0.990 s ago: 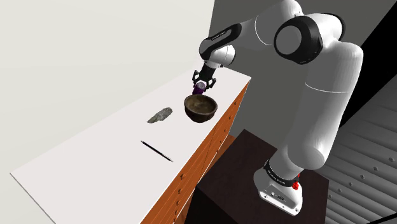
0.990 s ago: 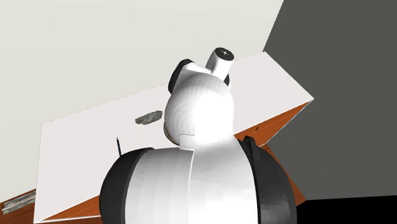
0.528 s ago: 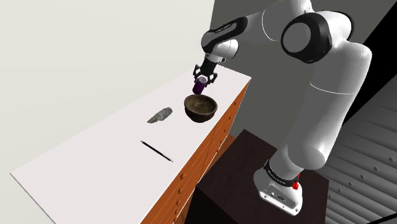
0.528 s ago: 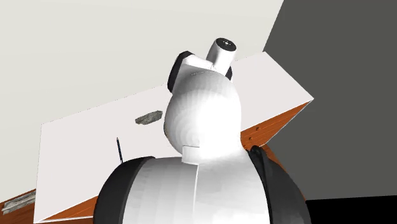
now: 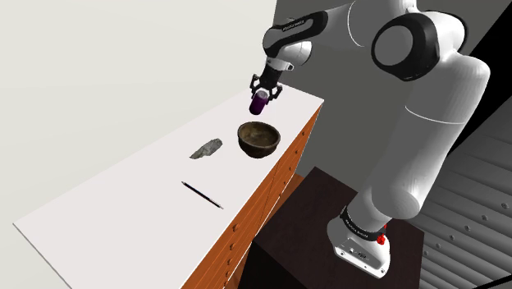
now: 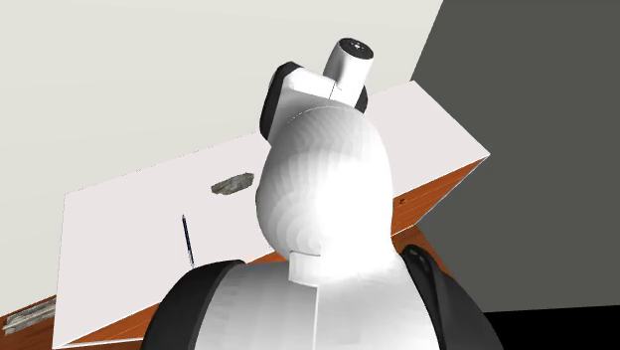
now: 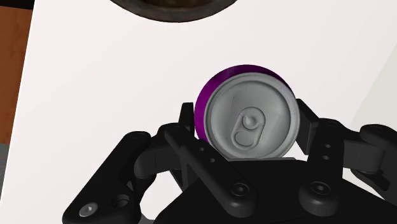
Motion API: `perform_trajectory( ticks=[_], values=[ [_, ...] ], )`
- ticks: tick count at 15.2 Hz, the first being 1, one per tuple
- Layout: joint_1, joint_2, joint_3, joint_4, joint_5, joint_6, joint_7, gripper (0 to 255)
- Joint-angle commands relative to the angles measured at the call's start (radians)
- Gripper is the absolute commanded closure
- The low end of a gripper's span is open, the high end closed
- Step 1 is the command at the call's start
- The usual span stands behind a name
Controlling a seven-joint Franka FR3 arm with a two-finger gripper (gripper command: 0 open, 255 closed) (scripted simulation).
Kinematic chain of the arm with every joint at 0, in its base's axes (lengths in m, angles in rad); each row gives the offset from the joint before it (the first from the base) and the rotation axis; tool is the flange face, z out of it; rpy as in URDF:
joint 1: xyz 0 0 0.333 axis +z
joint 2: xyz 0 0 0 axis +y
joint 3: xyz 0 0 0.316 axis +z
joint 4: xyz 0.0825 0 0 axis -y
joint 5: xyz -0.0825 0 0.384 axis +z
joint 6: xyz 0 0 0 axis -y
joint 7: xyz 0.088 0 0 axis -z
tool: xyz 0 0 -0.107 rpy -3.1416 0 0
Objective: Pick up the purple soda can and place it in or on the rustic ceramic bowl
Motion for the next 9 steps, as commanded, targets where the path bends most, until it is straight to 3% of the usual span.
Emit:
perform_trajectory(
  ticks=[1,5,9],
  values=[
    [0.001,-0.012,-0.003,0.014,-0.011,-0.024,0.01,255],
    [0.002,-0.029,-0.006,0.038,-0.027,-0.061,0.027,255],
    [0.05,-0.178,0.014,-0.138,-0.093,-0.001,0.11,255]
  ],
)
